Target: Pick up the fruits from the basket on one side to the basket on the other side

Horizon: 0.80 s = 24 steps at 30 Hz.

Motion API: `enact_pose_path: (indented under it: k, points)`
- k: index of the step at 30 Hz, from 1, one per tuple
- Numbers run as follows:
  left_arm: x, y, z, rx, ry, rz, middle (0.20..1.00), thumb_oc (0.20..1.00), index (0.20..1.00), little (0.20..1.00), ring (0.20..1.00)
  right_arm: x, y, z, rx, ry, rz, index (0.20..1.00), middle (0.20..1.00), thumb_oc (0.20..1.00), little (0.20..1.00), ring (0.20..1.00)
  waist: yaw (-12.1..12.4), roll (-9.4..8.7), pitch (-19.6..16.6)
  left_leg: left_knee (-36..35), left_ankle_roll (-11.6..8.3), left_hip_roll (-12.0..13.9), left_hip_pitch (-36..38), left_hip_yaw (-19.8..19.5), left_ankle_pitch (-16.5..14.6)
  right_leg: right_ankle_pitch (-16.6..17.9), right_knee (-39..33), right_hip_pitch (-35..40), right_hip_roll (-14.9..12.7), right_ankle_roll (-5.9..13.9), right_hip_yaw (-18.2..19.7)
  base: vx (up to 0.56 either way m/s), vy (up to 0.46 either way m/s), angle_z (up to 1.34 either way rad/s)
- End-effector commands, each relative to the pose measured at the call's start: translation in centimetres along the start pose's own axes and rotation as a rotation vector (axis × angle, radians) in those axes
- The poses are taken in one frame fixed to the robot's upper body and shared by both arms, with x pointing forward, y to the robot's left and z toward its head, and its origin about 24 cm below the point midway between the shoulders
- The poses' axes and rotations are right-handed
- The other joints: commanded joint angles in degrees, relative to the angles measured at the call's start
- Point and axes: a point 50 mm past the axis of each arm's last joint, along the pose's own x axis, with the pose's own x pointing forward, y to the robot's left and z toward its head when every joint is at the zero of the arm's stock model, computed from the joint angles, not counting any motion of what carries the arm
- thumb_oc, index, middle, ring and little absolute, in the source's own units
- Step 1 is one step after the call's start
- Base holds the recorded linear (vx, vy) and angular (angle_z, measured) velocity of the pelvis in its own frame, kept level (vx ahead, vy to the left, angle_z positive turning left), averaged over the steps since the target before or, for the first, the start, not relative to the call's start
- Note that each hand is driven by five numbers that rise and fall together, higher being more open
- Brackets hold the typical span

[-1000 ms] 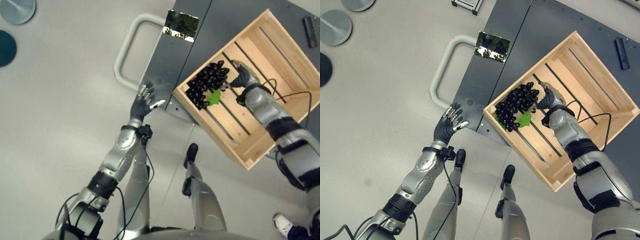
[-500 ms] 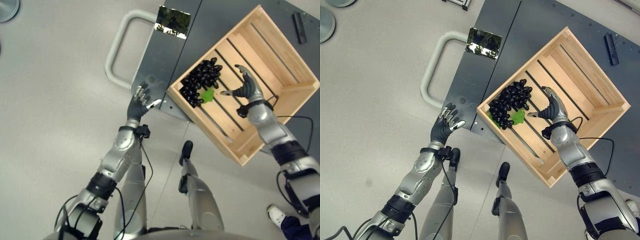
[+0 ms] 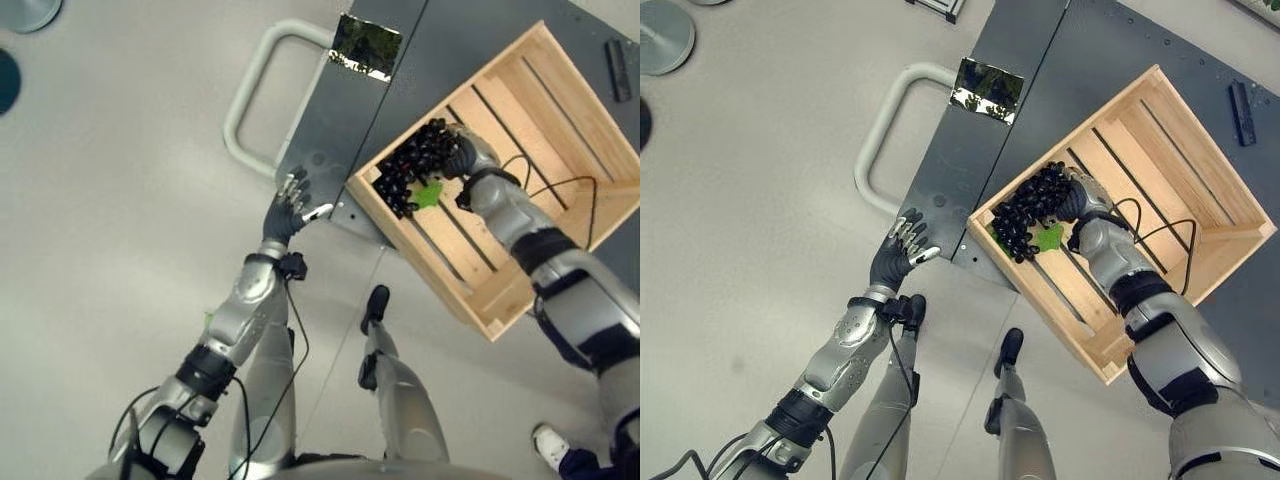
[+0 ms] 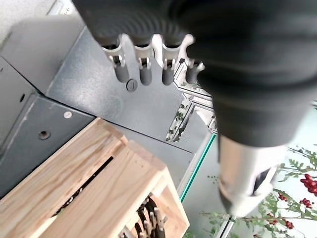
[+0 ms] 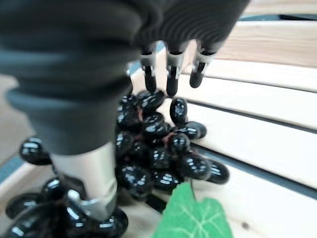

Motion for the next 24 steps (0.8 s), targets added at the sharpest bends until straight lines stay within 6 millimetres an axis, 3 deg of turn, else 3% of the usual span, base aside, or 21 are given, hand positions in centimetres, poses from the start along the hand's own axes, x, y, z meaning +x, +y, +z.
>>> enact_pose_path:
  k: [1, 11, 17, 24]
  points:
    - [0.1, -1.5, 2.5, -0.037, -0.131, -0.087, 1.0, 1.0, 1.0, 1.0, 1.0, 0.8, -2.6, 1.2, -0.101, -0.044, -0.044, 1.0, 1.0, 1.0, 1.0, 1.0, 1.4, -1.19, -0.8, 2.9, -1.68, -0.6, -0.4, 0.8, -6.8, -9.9, 6.0, 0.1, -2.5, 4.36, 1.6, -0.01, -0.003, 0.1]
    - [0.3, -2.2, 2.6, -0.049, -0.134, -0.116, 1.0, 1.0, 1.0, 1.0, 1.0, 1.1, -1.3, 0.7, -0.371, 0.001, 0.043, 1.0, 1.0, 1.0, 1.0, 1.0, 2.8, -1.13, -0.8, 3.6, -1.48, -1.5, -2.0, -0.3, -6.9, -9.8, 6.2, -0.4, -2.6, 4.51, 1.1, 0.0, 0.002, 0.04]
    - [0.5, -2.5, 2.6, -0.053, -0.136, -0.122, 1.0, 1.0, 1.0, 1.0, 1.0, 1.0, -0.8, 0.8, -0.394, 0.002, 0.052, 1.0, 1.0, 1.0, 1.0, 1.0, 3.1, -0.77, -0.8, 4.0, -1.35, -1.9, -2.9, -0.9, -6.9, -9.8, 6.5, -0.9, -2.7, 4.55, 1.3, 0.0, 0.001, 0.07]
    - [0.8, -3.1, 2.6, -0.071, -0.137, -0.127, 1.0, 1.0, 1.0, 1.0, 1.0, 0.5, 1.6, -0.3, -0.557, 0.032, 0.131, 1.0, 1.0, 1.0, 1.0, 1.0, 3.8, -0.14, -0.8, 4.1, -1.1, -2.7, -3.2, -1.9, -7.0, -10.6, 7.1, -0.7, -2.9, 4.6, 1.1, 0.01, 0.003, 0.02]
